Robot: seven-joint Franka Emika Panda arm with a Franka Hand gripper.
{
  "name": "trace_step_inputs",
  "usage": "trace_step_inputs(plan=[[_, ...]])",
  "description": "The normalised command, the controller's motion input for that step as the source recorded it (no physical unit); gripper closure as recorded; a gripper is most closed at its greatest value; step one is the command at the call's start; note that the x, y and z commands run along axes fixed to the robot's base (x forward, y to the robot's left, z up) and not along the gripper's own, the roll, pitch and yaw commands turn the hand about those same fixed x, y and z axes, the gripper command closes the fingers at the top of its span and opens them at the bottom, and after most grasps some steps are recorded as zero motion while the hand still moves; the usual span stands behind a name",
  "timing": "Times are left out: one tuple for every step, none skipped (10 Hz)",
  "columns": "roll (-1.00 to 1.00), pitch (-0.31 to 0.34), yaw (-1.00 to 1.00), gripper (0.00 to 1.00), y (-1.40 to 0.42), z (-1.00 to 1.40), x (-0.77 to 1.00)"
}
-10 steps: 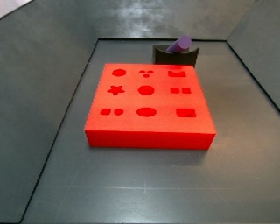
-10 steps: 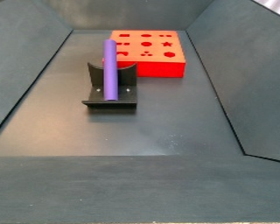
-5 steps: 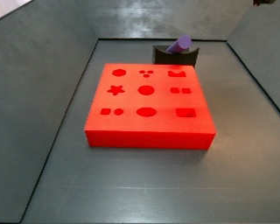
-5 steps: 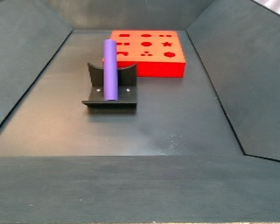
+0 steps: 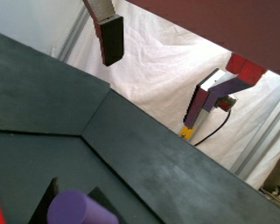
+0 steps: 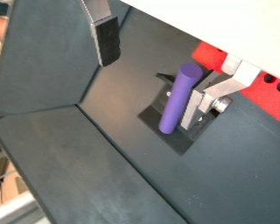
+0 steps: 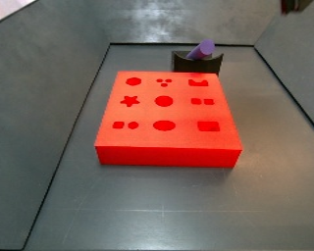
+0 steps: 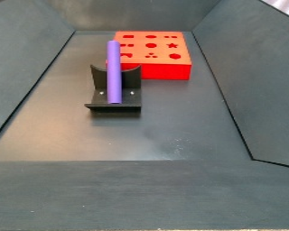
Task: Pick up the round object. Move up. Place the round object on the fixture. Regrasp the round object. Move to above the board. Insert the round object.
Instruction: Regrasp the round object.
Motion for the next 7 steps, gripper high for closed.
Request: trace_step_inputs(plan=[[0.03, -0.024, 0.13, 0.0, 0.05, -1.0, 0.05], [0.04, -0.057, 0.12, 0.0, 0.04, -1.0, 0.06], [0.04, -0.07, 0.1, 0.0, 0.04, -1.0, 0.06], [0.06, -0.093, 0.07, 0.0, 0.04, -1.0, 0.07], [0.07, -0.097, 0.04, 0.0, 0.03, -1.0, 0.08], [0.07, -0.095, 0.01, 0.0, 0.03, -1.0, 0.09], [0.07, -0.09, 0.0, 0.0, 0.03, -1.0, 0.09]])
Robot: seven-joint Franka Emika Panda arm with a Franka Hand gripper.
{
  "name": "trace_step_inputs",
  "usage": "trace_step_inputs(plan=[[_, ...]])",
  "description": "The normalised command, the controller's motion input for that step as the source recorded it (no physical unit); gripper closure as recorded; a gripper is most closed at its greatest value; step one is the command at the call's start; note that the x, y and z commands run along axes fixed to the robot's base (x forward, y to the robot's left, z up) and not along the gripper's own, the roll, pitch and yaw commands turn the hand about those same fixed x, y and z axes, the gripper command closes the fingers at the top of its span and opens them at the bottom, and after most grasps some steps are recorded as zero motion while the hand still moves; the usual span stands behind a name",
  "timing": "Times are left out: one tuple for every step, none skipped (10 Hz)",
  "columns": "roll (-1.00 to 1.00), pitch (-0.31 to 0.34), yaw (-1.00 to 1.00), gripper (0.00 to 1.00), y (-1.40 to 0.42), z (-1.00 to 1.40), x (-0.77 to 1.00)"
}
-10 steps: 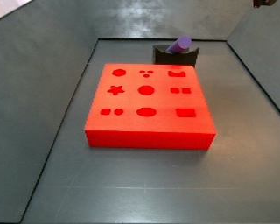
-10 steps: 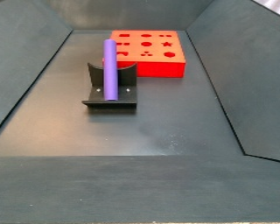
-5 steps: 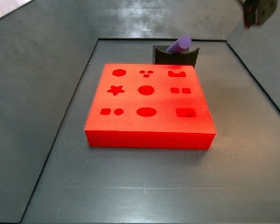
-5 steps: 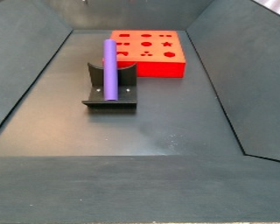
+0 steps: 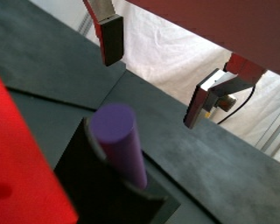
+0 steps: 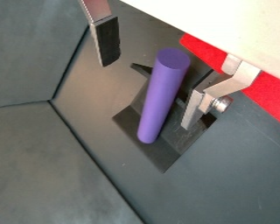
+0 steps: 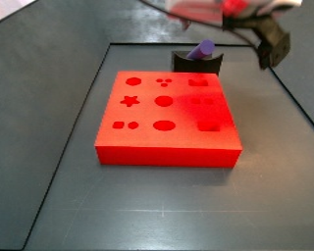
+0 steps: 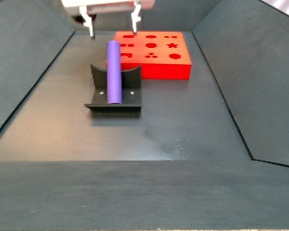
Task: Pick up the round object. Move up. Place the round object on the fixture. Regrasp the round object. Move to above the board. Insert the round object.
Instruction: Regrasp the round object, then move to above the board.
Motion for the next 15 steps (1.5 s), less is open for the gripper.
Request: trace_step_inputs(plan=[[0.07, -0.07, -0.02, 0.0, 0.02, -0.87, 0.09], [0.07, -0.052, -0.03, 0.0, 0.01, -0.69, 0.09], [0.06, -0.025, -0.03, 0.0, 0.0, -0.46, 0.08], [0.07, -0.012, -0.03, 0.0, 0.0, -0.35, 0.08], [0.0, 0.0, 0.0, 1.0, 0.0, 0.0, 0.0], [0.04, -0.366, 0.24, 1.0, 0.12, 1.0, -0.09], [0.03, -0.374, 0.2, 1.0, 0.12, 1.0, -0.09], [0.01, -0.38, 0.1, 1.0, 0.11, 1.0, -0.1], [0.0, -0.367, 0.01, 1.0, 0.11, 1.0, -0.1], [0.0, -0.342, -0.08, 1.0, 0.1, 1.0, -0.1], [-0.01, -0.296, -0.15, 1.0, 0.1, 1.0, -0.1], [-0.01, -0.269, -0.19, 1.0, 0.11, 1.0, -0.1], [-0.01, -0.212, -0.24, 1.0, 0.11, 1.0, -0.11], [-0.02, -0.164, -0.27, 1.0, 0.11, 1.0, -0.11], [-0.02, -0.103, -0.27, 1.0, 0.11, 1.0, -0.11]])
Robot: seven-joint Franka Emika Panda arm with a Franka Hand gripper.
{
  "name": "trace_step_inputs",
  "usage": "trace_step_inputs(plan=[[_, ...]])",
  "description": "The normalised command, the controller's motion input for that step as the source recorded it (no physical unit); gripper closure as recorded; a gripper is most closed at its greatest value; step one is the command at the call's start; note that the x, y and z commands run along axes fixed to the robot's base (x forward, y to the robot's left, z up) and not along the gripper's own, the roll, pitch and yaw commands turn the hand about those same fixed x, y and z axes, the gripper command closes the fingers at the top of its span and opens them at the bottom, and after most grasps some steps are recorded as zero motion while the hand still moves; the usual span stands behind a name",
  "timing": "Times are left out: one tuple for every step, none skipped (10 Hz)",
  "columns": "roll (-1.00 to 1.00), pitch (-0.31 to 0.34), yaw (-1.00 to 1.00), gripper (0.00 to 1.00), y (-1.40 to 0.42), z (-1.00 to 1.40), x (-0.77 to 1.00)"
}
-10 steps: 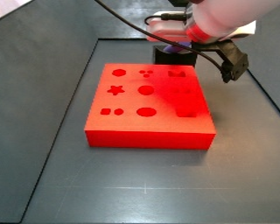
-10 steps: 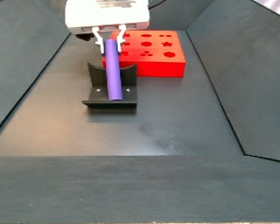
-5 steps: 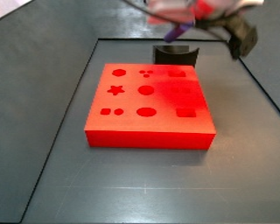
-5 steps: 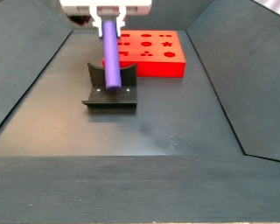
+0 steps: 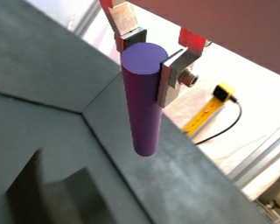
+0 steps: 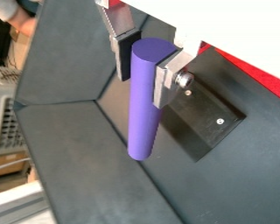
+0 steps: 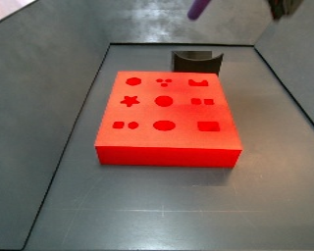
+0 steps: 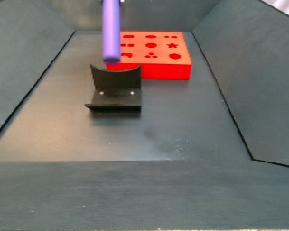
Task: Pick up the round object. Move up. Place the round object on the fixture. Regrasp the round object. Move to above the board. Insert the round object.
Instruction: Move to above the board.
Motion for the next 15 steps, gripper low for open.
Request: trace_step_inputs(plan=[[-0.03, -0.059, -0.26, 1.0, 0.11, 1.0, -0.12], [-0.03, -0.014, -0.24, 1.0, 0.11, 1.0, -0.12], [-0.03, 0.029, -0.21, 1.0, 0.11, 1.0, -0.12], [-0.03, 0.072, -0.18, 1.0, 0.1, 0.93, -0.11], [-0.03, 0.126, -0.13, 1.0, 0.06, 0.63, -0.07], [-0.03, 0.174, -0.07, 1.0, 0.03, 0.35, -0.04], [-0.03, 0.194, -0.05, 1.0, 0.01, 0.21, -0.03], [-0.01, 0.203, 0.02, 1.0, 0.01, 0.06, -0.01], [-0.01, 0.201, 0.04, 1.0, 0.0, 0.05, 0.0], [-1.0, 0.103, -0.14, 1.0, -1.0, 0.02, -0.53], [-1.0, 0.097, -0.13, 1.0, -1.0, 0.03, -0.53], [-1.0, 0.092, -0.12, 1.0, -1.0, 0.04, -0.55], [-1.0, 0.09, -0.11, 1.0, -1.0, 0.02, -0.56], [-1.0, 0.097, -0.11, 1.0, -1.0, 0.03, -0.57], [-1.0, 0.1, -0.1, 1.0, -1.0, 0.03, -0.58]])
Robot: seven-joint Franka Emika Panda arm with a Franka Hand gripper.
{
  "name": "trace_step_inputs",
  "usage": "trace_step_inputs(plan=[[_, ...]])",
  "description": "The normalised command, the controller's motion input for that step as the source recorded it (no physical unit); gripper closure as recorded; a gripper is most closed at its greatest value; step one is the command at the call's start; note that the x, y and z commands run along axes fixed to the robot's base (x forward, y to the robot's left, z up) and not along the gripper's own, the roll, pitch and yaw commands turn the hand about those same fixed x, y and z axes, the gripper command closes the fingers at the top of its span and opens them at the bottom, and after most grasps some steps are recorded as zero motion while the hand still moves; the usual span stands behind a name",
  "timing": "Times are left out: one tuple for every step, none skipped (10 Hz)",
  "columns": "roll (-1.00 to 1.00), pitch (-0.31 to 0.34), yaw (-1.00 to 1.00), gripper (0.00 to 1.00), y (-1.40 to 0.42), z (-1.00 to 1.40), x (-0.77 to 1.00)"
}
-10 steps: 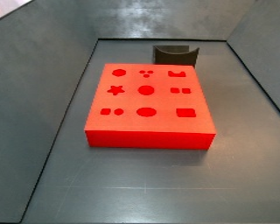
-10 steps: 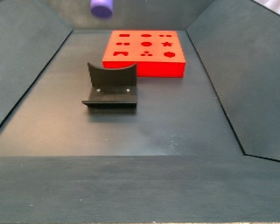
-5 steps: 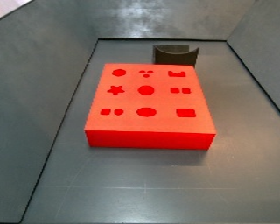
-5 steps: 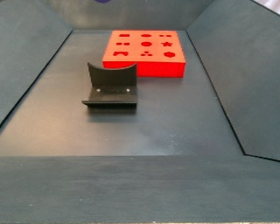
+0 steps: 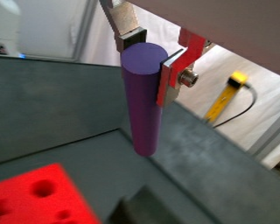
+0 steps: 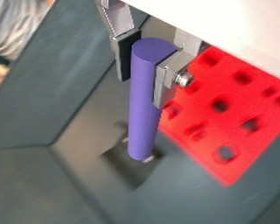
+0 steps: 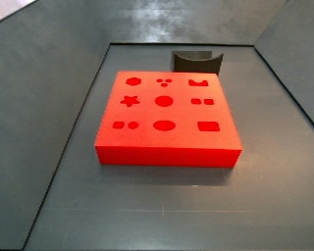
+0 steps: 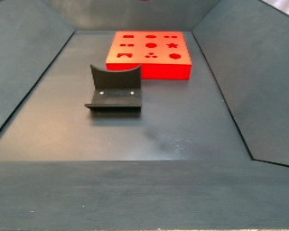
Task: Pick up the round object. Move up. Place the round object on the fixture. Regrasp the round object. Move to above the board. Insert the round object.
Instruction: Move to above the board, then insert the round object.
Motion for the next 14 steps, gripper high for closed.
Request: trace_step_inputs(plan=[[-1.0, 0.102, -0.09, 1.0, -1.0, 0.03, -0.6], [-1.0, 0.1, -0.08, 1.0, -0.94, 0.03, -0.59], [-1.0, 0.098, -0.08, 1.0, -0.63, 0.01, -0.42], [-1.0, 0.093, -0.06, 1.0, -0.29, 0.01, -0.22], [-1.0, 0.084, -0.06, 1.0, -0.16, 0.0, -0.14], [-0.76, 0.046, -0.03, 1.0, -0.06, 0.0, -0.09], [-0.53, 0.016, -0.02, 1.0, -0.04, 0.0, -0.07], [-0.36, 0.0, -0.01, 1.0, -0.02, 0.0, -0.06], [-0.24, -0.006, -0.01, 1.0, 0.0, 0.0, -0.04], [-0.21, 0.054, 0.0, 1.0, 0.23, -0.72, 0.4], [-0.21, 0.044, 0.0, 1.0, 0.23, -0.73, 0.4], [-0.22, 0.05, 0.0, 1.0, 0.22, -0.71, 0.39], [-0.24, 0.076, -0.01, 1.0, 0.21, -0.63, 0.44], [-0.25, 0.064, -0.09, 1.0, 0.25, -0.61, 0.43]])
